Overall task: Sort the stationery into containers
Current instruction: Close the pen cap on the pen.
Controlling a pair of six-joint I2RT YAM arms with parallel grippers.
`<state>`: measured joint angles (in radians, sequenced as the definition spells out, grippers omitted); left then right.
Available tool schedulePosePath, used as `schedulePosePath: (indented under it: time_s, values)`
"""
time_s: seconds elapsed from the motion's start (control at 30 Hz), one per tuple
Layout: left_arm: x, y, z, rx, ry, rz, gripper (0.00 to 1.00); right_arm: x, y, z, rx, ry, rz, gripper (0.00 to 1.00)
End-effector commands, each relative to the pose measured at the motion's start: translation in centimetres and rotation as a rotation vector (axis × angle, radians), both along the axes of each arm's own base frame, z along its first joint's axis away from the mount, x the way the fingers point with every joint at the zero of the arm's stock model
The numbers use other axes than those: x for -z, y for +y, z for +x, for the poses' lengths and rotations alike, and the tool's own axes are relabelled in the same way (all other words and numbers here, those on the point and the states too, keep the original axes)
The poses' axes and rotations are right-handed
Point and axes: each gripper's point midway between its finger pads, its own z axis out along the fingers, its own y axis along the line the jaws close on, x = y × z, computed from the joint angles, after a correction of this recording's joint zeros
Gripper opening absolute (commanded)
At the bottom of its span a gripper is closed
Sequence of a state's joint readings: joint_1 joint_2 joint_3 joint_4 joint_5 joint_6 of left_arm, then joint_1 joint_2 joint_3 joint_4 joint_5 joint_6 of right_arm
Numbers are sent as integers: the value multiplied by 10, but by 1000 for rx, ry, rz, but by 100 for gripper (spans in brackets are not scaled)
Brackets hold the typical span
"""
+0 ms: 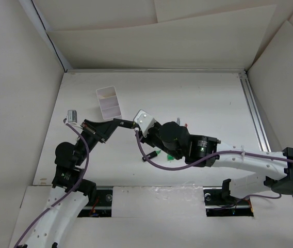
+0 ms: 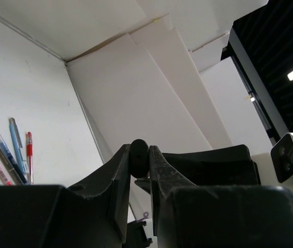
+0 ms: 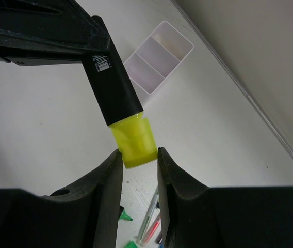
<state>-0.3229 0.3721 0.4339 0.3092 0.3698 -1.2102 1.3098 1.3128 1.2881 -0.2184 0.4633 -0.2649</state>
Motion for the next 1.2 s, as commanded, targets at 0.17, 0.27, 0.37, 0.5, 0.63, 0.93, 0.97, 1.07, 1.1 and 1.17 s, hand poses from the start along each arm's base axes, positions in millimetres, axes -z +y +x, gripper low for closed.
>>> schedulePosePath:
  time_s: [0.17,0.27,0.37,0.5,0.63,0.93,0.97,1.07,1.1,1.17]
  values:
    - [48,-45,-56,419,88,168,0,-136,22,-34,-205,-90,513,25]
    - [52,-46,-55,429,87,187,0,-142,22,-30,-244,-103,517,25]
    - [53,-46,-57,436,78,205,0,-152,24,-31,-324,-102,514,25]
    - [51,-46,-57,435,67,203,0,-147,44,-48,-464,-76,480,25]
    - [53,-47,-57,444,57,210,0,-142,42,-39,-410,-65,480,25]
    - [47,-49,-62,480,65,170,0,-150,23,-37,-367,-87,500,25]
    - [47,-49,-64,489,64,171,0,-145,24,-37,-367,-82,491,25]
    - [44,-49,-63,477,69,170,0,-149,17,-41,-378,-88,502,25]
    - [44,-49,-63,477,69,170,0,-146,16,-42,-378,-86,498,25]
    - [44,-49,-63,477,69,170,0,-135,15,-42,-377,-76,481,25]
